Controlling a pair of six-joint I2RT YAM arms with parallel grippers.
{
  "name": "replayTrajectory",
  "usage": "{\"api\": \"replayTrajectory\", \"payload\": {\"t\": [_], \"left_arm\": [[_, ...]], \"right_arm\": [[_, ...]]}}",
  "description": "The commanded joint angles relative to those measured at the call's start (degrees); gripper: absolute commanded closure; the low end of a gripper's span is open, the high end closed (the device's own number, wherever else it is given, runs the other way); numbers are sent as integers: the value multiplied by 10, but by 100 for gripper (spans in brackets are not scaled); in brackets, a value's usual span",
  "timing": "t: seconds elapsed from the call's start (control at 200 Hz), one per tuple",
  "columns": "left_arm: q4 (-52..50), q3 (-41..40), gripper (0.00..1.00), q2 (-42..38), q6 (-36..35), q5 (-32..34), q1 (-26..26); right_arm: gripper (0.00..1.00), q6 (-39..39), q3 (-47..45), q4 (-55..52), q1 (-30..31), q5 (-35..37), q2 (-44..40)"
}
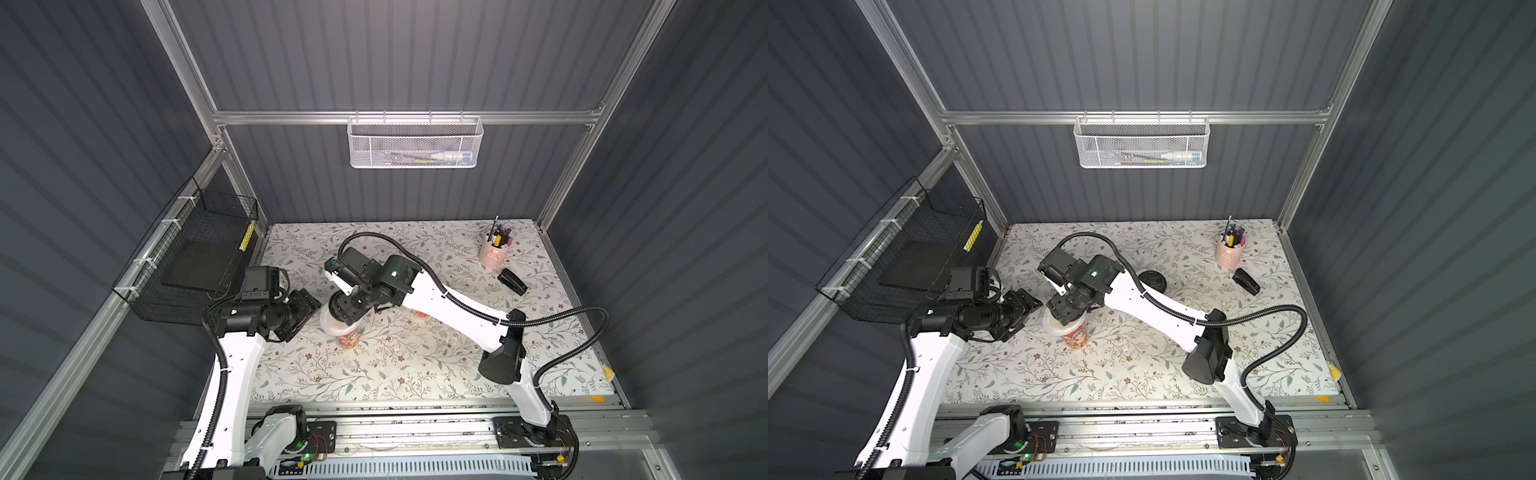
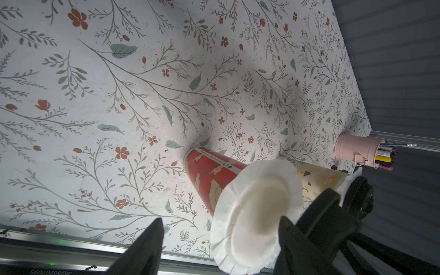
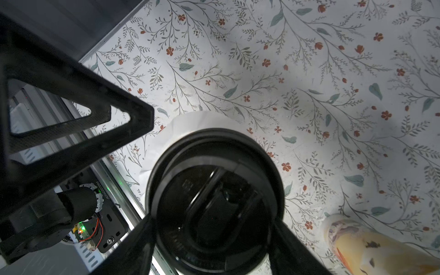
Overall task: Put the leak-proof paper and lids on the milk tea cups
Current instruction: Secure the cup lid on the cup.
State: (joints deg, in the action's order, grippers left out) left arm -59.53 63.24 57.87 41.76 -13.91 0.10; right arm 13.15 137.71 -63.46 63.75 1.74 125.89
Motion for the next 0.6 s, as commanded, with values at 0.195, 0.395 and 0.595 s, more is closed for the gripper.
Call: {"api": "replayTrajectory", "payload": {"t": [0.195,0.395,0.595], "left_arm": [[-15,4,24,-10,-3,0,3],[-19,6,24,-10,-6,-1,3],[-24,5,24,-9,-8,-1,3]], "right_arm": [[29,-29,19,-14,10,-1,22],[29,-34,27,-24,11,1,36],[28,-42,38,-36,15,11,46]]}}
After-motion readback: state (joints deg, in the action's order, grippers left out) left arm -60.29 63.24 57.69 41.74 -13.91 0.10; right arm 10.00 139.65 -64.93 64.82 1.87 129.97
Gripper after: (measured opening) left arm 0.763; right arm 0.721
